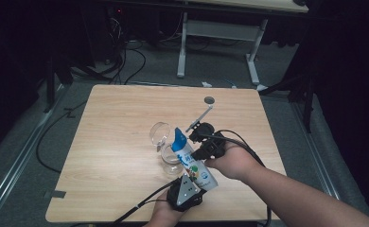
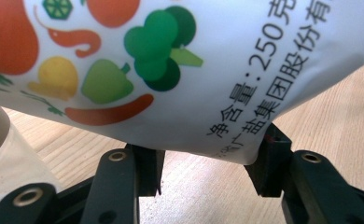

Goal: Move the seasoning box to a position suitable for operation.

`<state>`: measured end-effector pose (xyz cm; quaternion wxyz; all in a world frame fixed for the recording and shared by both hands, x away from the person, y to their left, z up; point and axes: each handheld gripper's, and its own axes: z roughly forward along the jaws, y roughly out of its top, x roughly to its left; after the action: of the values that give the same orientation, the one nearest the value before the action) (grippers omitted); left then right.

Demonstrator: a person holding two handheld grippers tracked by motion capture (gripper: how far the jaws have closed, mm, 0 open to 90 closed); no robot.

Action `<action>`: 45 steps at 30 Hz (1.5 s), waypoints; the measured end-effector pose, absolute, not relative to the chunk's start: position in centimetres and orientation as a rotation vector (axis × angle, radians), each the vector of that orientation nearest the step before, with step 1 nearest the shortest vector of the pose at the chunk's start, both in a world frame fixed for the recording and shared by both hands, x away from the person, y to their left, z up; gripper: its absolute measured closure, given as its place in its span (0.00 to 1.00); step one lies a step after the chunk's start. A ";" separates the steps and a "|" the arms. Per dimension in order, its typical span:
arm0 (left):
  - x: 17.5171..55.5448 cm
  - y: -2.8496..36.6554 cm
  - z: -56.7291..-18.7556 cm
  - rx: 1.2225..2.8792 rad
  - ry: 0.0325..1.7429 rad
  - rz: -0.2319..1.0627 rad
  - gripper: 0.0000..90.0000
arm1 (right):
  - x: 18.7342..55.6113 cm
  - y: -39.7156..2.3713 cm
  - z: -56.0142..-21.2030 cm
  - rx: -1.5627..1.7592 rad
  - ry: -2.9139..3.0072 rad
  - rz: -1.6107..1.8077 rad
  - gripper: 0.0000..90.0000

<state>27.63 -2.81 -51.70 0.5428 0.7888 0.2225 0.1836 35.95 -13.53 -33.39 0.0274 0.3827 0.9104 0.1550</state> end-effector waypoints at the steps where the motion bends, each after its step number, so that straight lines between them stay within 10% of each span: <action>1: 27.6 -2.8 -51.7 1.873 0.528 0.436 0.60 | 36.0 -13.5 -33.4 1.182 2.811 0.479 1.00; 45: 27.8 -2.2 -51.0 1.844 0.575 0.449 0.58 | 37.7 -12.0 -33.2 1.112 2.831 0.468 1.00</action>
<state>27.85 -2.19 -51.03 0.5474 0.7781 0.2425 0.1897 37.67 -12.00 -33.19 0.0321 0.3613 0.9194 0.1521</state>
